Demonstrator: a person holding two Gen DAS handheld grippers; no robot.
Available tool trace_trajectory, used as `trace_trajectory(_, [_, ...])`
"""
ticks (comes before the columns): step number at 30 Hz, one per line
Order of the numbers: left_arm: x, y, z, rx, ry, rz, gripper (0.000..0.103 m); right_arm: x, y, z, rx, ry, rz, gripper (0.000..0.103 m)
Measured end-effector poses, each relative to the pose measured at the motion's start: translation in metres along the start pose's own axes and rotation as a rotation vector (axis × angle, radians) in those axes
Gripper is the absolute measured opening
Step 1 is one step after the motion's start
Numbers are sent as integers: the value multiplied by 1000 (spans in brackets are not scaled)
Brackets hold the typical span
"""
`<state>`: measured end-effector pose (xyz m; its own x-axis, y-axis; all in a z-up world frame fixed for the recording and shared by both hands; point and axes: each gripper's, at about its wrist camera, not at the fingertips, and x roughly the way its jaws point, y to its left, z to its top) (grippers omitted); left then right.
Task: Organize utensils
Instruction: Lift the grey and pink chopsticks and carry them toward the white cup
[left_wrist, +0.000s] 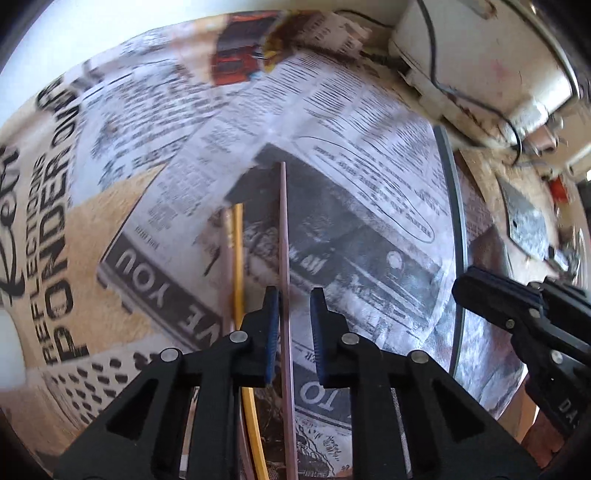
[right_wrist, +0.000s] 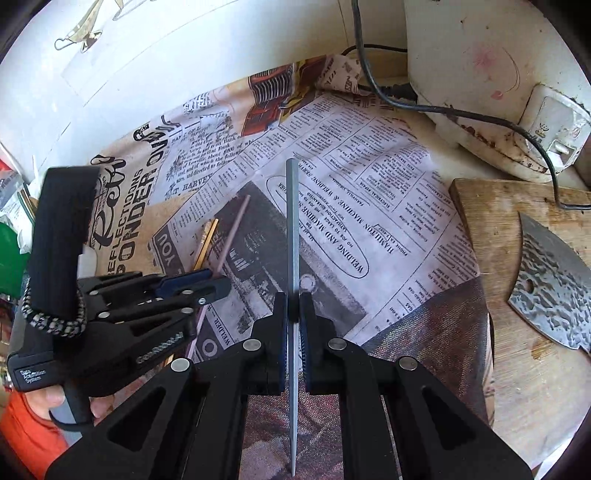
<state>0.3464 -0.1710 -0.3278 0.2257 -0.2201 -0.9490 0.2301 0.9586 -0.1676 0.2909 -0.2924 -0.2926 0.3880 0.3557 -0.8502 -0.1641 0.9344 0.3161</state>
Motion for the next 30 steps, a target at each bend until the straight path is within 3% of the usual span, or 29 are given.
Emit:
trace_trajectory(2, [3,-4,5,28,20,24,3,-2,0,0,-1,-5,2,6])
trace_trajectory(8, [6,1,12,11,56,-17,3,-11,4,1,-13,-28,18,6])
trace_trajectory(14, [-1,9,1,-13,31,-39,3,-24,15,6,-45,-62,17,6])
trace_trajectory(30, [-116,14,-33,-46,-250,-31,3,-59,53,16,-97,-165,33,6])
